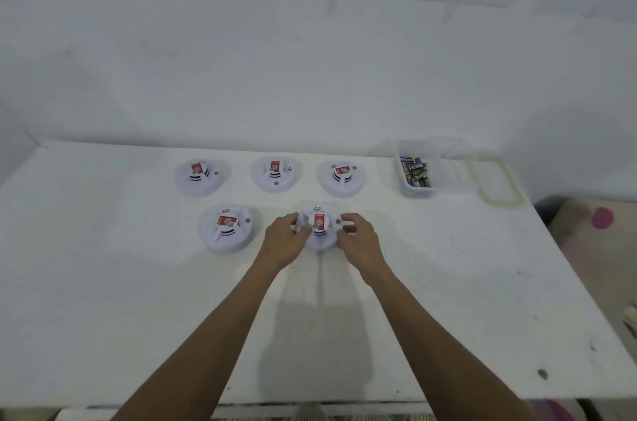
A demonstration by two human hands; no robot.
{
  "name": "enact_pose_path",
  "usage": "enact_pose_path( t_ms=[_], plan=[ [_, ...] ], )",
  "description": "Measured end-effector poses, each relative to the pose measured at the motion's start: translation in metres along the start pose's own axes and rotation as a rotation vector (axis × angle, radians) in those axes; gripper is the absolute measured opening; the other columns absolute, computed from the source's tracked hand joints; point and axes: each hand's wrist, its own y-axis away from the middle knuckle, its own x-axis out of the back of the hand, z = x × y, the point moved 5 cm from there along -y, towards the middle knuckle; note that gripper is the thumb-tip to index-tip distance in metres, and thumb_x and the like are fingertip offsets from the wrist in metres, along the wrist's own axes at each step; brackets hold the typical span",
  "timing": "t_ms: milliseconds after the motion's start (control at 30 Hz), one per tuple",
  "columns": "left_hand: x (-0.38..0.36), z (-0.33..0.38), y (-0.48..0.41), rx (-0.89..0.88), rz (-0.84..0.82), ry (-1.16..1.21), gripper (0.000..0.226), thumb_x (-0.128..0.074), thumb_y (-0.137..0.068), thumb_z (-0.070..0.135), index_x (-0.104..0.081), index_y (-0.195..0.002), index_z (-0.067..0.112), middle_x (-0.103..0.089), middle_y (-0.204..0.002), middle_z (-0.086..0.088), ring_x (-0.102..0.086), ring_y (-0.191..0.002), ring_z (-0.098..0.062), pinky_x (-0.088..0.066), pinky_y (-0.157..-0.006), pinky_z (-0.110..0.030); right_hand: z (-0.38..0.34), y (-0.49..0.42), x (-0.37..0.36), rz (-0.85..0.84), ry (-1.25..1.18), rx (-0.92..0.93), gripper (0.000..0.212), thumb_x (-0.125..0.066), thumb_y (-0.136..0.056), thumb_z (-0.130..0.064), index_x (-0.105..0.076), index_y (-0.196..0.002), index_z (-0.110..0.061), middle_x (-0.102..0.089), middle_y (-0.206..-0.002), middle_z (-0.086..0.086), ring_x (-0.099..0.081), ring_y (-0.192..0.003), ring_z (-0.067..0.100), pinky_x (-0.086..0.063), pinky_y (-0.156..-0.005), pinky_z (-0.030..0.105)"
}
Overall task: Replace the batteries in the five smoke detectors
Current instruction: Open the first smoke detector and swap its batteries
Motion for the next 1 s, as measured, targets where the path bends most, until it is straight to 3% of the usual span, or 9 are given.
enact_pose_path(
  t_ms=[100,167,267,433,600,733,800,867,1000],
  plan=[
    [0.005,0.007,0.012,-0.01,0.035,0.167,0.037,-0.054,-0.085,0.046,-0.063,-0.092,0.011,-0.067,-0.094,-0.007,-0.062,-0.088,-0.026,-0.051,-0.076,-0.036,-0.012,0.019,0.008,0.012,-0.167,0.027,0.025,-0.055,-0.09,-0.014,-0.058,-0.111,-0.026,-0.068,-0.101,0.004,-0.064,-0.089,0.019,-0.055,-0.073,0.031],
    [0.009,0.013,0.022,0.015,0.053,0.289,0.04,-0.054,-0.076,0.062,-0.065,-0.095,0.029,-0.068,-0.102,0.004,-0.064,-0.096,-0.02,-0.055,-0.087,-0.041,-0.022,0.034,0.015,0.028,-0.265,0.049,0.025,-0.059,-0.09,-0.016,-0.057,-0.113,-0.025,-0.068,-0.104,0.003,-0.065,-0.091,0.019,-0.054,-0.072,0.025],
    [0.014,0.023,0.039,0.033,0.032,0.463,0.022,-0.057,-0.076,0.066,-0.061,-0.09,0.051,-0.064,-0.11,0.015,-0.063,-0.106,-0.014,-0.053,-0.092,-0.038,-0.037,0.059,0.021,0.036,-0.33,0.087,0.028,-0.064,-0.09,-0.022,-0.06,-0.117,-0.024,-0.067,-0.108,-0.006,-0.065,-0.095,0.014,-0.055,-0.077,0.026],
    [0.022,0.04,0.068,-0.006,-0.056,0.658,0.015,-0.05,-0.093,0.046,-0.062,-0.1,0.041,-0.067,-0.11,0.008,-0.066,-0.102,-0.014,-0.055,-0.081,-0.027,-0.051,0.094,0.021,0.015,-0.259,0.212,0.028,-0.063,-0.091,-0.028,-0.063,-0.119,-0.025,-0.068,-0.112,-0.01,-0.064,-0.099,0.011,-0.056,-0.087,0.035],
    [0.023,0.038,0.087,0.074,-0.143,0.776,0.038,-0.044,-0.082,0.057,-0.065,-0.102,0.033,-0.075,-0.101,0.004,-0.07,-0.096,-0.017,-0.056,-0.083,-0.033,-0.066,0.121,0.019,-0.049,-0.158,0.399,0.031,-0.06,-0.094,-0.02,-0.061,-0.124,-0.024,-0.065,-0.113,-0.006,-0.062,-0.097,0.008,-0.05,-0.08,0.015],
    [0.021,0.033,0.095,0.146,-0.291,0.997,0.05,-0.04,-0.084,0.06,-0.07,-0.112,0.031,-0.069,-0.12,-0.008,-0.065,-0.111,-0.024,-0.049,-0.097,-0.045,-0.074,0.138,0.018,-0.001,-0.058,0.561,0.027,-0.057,-0.09,-0.029,-0.067,-0.114,-0.023,-0.062,-0.106,-0.006,-0.061,-0.098,0.015,-0.051,-0.079,0.02],
    [0.02,0.034,0.099,0.171,-0.342,1.12,0.052,-0.037,-0.085,0.058,-0.075,-0.106,0.029,-0.069,-0.118,-0.01,-0.066,-0.107,-0.026,-0.048,-0.096,-0.047,-0.077,0.142,0.02,0.041,0.003,0.612,0.026,-0.06,-0.088,-0.027,-0.068,-0.112,-0.021,-0.057,-0.105,-0.004,-0.059,-0.098,0.014,-0.049,-0.078,0.017],
    [0.018,0.034,0.102,0.174,-0.371,1.23,0.054,-0.035,-0.087,0.057,-0.072,-0.112,0.026,-0.068,-0.12,-0.011,-0.065,-0.107,-0.028,-0.051,-0.091,-0.046,-0.083,0.148,0.023,0.07,0.049,0.668,0.024,-0.064,-0.087,-0.023,-0.069,-0.111,-0.02,-0.054,-0.107,-0.004,-0.058,-0.097,0.01,-0.046,-0.079,0.012],
    [0.017,0.04,0.107,0.139,-0.373,1.385,0.054,-0.034,-0.09,0.051,-0.068,-0.119,0.021,-0.066,-0.121,-0.013,-0.067,-0.103,-0.028,-0.056,-0.082,-0.041,-0.092,0.157,0.025,0.139,0.151,0.677,0.034,-0.066,-0.084,-0.034,-0.064,-0.114,-0.018,-0.05,-0.107,-0.006,-0.055,-0.091,0.007,-0.043,-0.077,0.006]
  ],
)
